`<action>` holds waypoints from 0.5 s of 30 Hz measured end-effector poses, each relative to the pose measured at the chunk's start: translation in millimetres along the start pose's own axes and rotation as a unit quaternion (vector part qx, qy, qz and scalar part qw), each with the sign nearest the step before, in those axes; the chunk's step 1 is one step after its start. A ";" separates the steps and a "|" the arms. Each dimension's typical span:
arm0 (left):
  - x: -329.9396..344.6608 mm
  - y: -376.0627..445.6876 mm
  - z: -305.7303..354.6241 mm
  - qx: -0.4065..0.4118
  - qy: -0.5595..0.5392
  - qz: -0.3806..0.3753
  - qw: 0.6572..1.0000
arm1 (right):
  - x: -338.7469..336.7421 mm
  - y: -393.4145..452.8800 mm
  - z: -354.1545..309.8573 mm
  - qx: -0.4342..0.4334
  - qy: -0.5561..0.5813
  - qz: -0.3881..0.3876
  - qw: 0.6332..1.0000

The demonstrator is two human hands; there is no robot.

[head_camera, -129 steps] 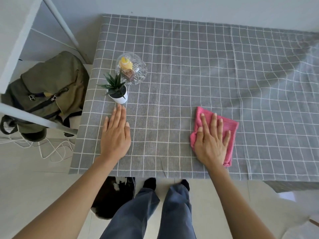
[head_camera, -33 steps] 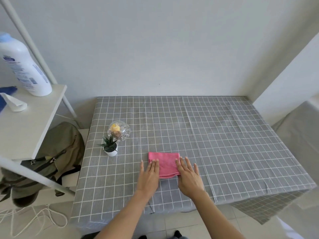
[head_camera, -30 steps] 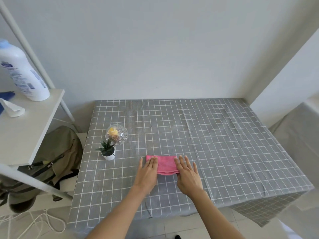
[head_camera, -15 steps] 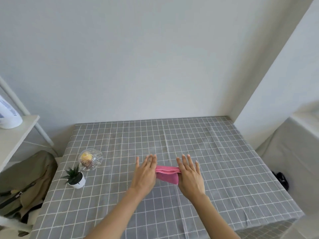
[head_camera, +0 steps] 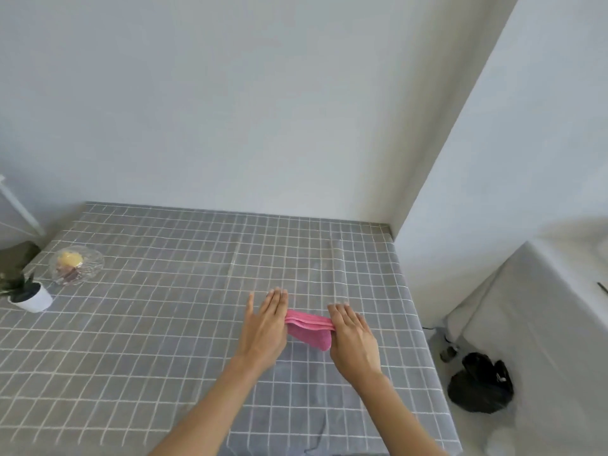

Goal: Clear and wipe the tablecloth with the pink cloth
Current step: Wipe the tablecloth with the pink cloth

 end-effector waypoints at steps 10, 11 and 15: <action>10.3 76.0 128.6 0.035 -0.001 -0.048 0.998 | -50.3 13.0 132.6 0.038 -0.035 0.007 0.999; 8.3 85.0 136.6 0.039 0.000 -0.042 0.998 | -58.1 19.1 140.9 0.042 -0.031 0.018 0.998; 1.2 111.2 159.0 0.033 -0.009 0.010 0.999 | -79.0 36.1 164.5 0.050 -0.013 0.050 0.997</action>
Point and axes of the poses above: each hand's wrist, its own y-axis towards the middle knuckle, its own x-axis out of the palm, z = x × y, the point moved 3 cm from there along y, towards the middle knuckle, and after that the axes turned 15 degrees about x, right-handed, at the moved point
